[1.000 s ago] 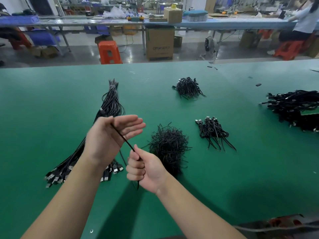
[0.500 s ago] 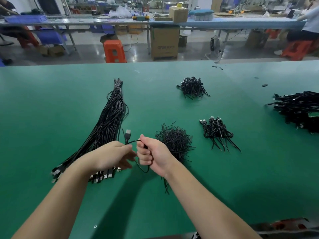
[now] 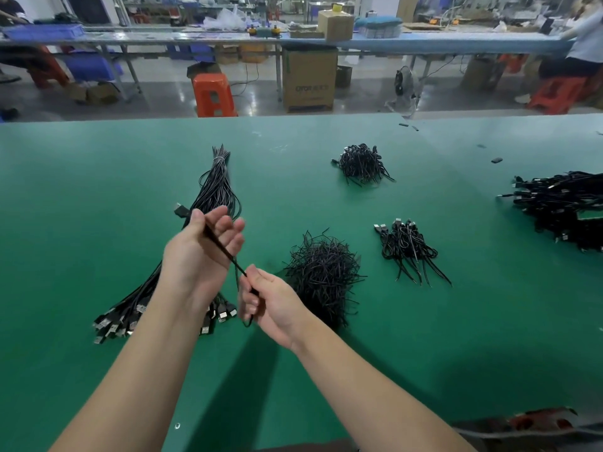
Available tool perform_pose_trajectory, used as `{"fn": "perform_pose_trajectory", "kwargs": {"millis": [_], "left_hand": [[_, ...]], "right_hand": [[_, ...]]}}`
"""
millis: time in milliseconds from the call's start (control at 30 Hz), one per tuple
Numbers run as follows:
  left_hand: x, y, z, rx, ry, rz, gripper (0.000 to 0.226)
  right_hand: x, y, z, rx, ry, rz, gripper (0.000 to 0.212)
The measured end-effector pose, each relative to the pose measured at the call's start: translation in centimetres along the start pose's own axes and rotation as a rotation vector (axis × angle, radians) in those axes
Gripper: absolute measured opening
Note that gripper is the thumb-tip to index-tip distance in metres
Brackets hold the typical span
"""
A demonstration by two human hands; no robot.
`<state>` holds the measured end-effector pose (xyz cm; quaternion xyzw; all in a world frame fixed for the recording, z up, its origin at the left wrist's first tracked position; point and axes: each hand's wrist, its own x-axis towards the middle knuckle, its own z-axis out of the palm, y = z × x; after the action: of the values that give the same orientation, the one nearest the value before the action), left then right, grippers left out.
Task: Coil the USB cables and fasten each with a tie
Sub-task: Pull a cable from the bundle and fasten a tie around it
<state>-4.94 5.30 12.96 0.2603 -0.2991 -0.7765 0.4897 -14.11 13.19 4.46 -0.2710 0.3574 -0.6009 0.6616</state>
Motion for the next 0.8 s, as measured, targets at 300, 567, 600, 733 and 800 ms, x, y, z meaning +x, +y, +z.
{"fn": "perform_pose_trajectory", "kwargs": {"millis": [300, 567, 600, 733, 800], "left_hand": [[-1.1, 3.3, -2.0, 1.028, -0.676, -0.370, 0.047], [-0.6, 0.4, -3.1, 1.501, -0.173, -0.252, 0.038], [-0.5, 0.0, -3.1, 1.461, -0.133, -0.175, 0.036], [-0.5, -2.2, -2.3, 1.217, 0.010, 0.004, 0.030], [-0.5, -3.5, -1.6, 1.087, 0.121, 0.067, 0.031]], "right_hand": [[0.9, -1.1, -0.6, 0.095, 0.095, 0.075, 0.042], [0.8, -1.5, -1.0, 0.112, 0.112, 0.038, 0.045], [0.8, -1.4, -0.9, 0.124, 0.112, 0.034, 0.044], [1.0, -0.9, -0.1, 0.145, 0.069, 0.004, 0.041], [1.2, -0.6, 0.4, 0.122, 0.055, -0.008, 0.043]]}}
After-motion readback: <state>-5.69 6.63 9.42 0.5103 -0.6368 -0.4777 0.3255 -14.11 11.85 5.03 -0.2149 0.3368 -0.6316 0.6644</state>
